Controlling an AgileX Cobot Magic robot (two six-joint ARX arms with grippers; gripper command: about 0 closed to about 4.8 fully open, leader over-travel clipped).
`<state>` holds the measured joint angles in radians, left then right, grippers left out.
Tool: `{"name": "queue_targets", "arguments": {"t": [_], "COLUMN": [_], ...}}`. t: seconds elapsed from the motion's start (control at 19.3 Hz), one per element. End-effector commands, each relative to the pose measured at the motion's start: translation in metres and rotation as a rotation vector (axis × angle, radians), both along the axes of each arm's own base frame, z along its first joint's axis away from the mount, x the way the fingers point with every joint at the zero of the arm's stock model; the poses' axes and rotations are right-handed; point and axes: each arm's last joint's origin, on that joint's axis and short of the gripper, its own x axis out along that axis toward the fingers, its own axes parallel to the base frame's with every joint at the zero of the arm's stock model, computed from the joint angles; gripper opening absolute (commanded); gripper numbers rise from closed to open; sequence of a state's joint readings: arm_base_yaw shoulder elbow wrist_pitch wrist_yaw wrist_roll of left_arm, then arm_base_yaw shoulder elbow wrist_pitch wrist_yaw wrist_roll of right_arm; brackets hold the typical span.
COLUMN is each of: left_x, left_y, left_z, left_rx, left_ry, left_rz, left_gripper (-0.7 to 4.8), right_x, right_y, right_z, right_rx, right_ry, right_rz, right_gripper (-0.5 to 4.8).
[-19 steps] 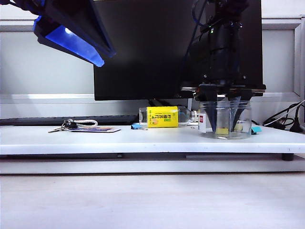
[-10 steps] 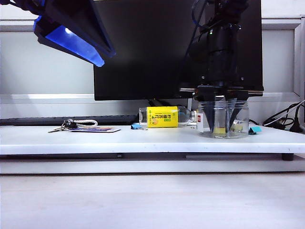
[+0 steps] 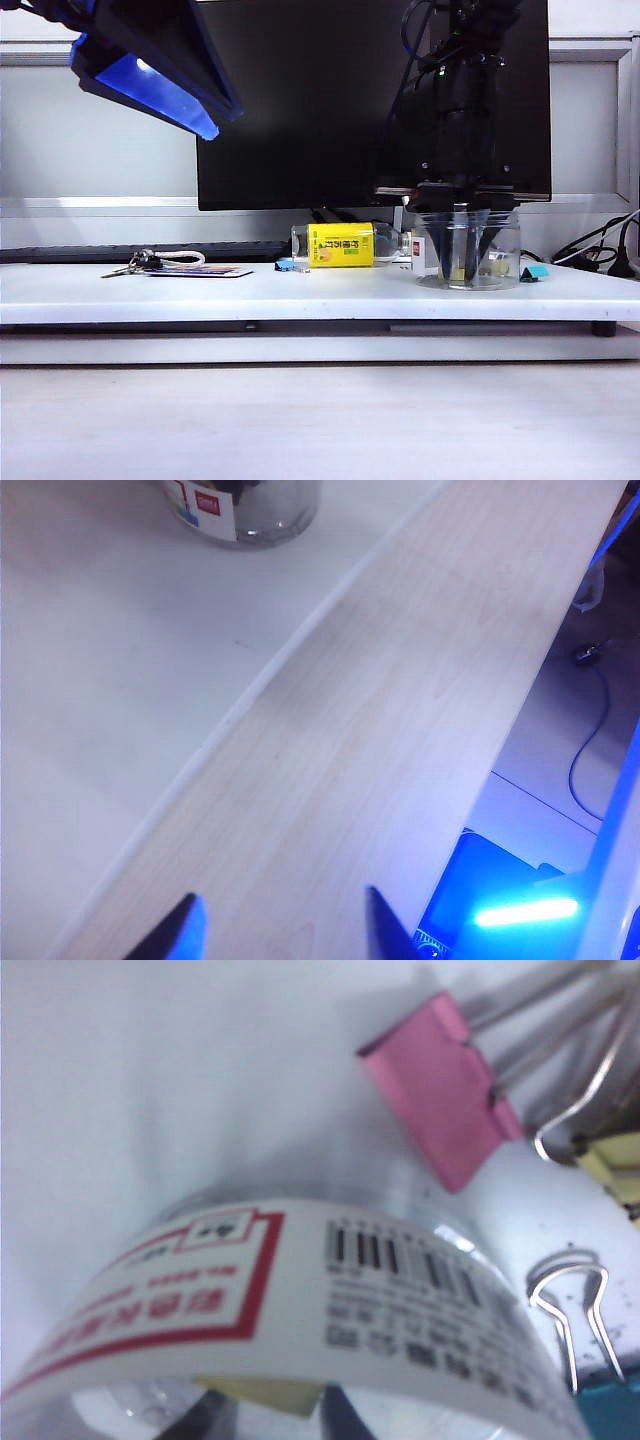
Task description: Take the clips out of the round transparent plastic box and place them on the table.
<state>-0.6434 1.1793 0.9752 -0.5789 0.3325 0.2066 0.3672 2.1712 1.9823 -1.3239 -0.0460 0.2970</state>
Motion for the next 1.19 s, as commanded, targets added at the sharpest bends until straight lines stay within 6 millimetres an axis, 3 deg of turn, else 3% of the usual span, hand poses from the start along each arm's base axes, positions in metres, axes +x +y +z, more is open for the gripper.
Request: {"name": "queue_targets", "arguments": {"t": [0.05, 0.52, 1.19], "left_x": [0.001, 0.002, 0.002], "left_y": [-0.001, -0.002, -0.002], "left_z": [0.003, 0.004, 0.004], "left_rx": [-0.018, -0.026, -0.029], "left_ry": [-0.022, -0.032, -0.037], "left_rz": [-0.006, -0.006, -0.006], "left_gripper": [2.14, 2.14, 2.14], "right_x": [0.000, 0.008, 0.014], "right_y": [0.000, 0.004, 0.012], "right_z": [0.003, 0.008, 0.001], "right_rx": [0.000, 0.046, 0.073], "right_ry": [-0.008, -0.090, -0.134], "right_rz": [0.010, -0.098, -0.058], "right_gripper": [2.09, 2.12, 1.98]}}
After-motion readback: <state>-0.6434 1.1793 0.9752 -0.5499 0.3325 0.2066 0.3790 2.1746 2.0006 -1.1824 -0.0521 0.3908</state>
